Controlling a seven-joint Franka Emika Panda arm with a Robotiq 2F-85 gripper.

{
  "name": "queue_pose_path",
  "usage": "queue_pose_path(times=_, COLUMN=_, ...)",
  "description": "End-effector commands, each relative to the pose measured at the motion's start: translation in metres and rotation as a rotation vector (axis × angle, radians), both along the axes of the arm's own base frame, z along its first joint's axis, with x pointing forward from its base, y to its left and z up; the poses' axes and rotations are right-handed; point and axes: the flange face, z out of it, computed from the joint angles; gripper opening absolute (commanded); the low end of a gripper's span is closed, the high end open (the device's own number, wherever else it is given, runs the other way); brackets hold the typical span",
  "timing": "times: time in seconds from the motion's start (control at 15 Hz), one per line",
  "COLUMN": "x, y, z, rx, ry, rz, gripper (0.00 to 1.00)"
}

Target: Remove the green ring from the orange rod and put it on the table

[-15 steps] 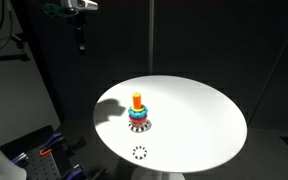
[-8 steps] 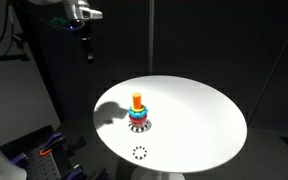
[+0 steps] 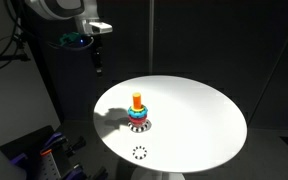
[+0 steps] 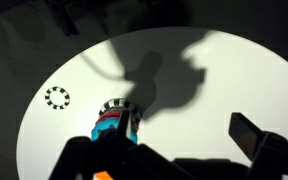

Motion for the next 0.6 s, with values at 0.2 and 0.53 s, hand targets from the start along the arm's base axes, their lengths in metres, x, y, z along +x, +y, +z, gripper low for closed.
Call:
queue_pose_path(times=0.2, x=0.010, y=-0.046, z=-0.036, rx=-0.001, ry=0.000, rz=-0.091, gripper=1.00)
queue_pose_path(times=0.53, x=0.013, y=-0.067, z=-0.054, rx=-0.005, ry=0.007, rz=-0.132, gripper=1.00)
